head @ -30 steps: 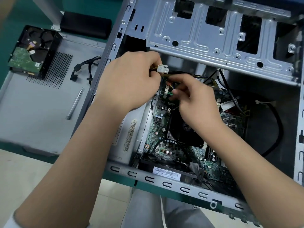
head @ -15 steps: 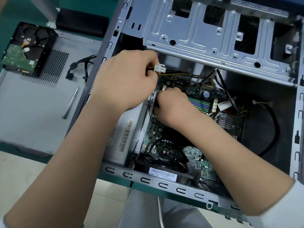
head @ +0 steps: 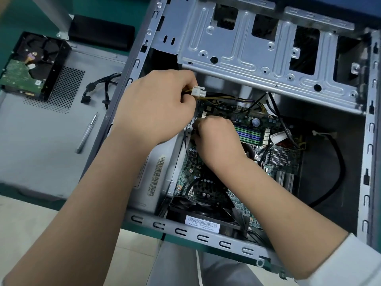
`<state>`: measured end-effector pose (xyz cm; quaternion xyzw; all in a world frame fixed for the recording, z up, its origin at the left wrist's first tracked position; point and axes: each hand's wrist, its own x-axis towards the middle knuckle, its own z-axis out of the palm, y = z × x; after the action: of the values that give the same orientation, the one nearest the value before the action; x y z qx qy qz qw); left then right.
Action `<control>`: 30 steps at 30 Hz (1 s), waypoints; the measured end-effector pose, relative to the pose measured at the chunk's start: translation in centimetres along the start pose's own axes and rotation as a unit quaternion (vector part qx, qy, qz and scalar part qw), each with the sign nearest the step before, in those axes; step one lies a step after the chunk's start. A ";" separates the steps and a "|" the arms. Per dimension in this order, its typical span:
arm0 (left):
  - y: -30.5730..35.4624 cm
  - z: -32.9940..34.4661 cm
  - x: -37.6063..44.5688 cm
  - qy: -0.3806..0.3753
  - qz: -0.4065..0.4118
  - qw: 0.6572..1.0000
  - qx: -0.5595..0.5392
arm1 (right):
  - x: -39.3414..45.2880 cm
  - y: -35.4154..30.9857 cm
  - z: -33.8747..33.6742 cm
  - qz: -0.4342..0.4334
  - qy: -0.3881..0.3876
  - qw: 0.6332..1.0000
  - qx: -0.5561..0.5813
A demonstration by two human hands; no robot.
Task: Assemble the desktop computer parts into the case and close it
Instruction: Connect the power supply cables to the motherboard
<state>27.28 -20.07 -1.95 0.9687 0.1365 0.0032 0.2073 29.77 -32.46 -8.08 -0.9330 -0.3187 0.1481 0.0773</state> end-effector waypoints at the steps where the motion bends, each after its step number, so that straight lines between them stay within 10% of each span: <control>1: 0.0 0.0 0.0 0.001 -0.001 1.000 -0.001 | 0.1 0.0 0.1 0.003 0.004 1.000 0.000; 30: -0.1 0.0 -0.1 -0.001 0.000 1.000 -0.009 | 0.5 -0.3 0.8 0.046 0.005 0.999 -0.008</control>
<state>27.20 -20.03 -1.96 0.9669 0.1357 0.0032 0.2162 29.71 -31.93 -8.85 -0.9481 -0.2762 0.1440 0.0643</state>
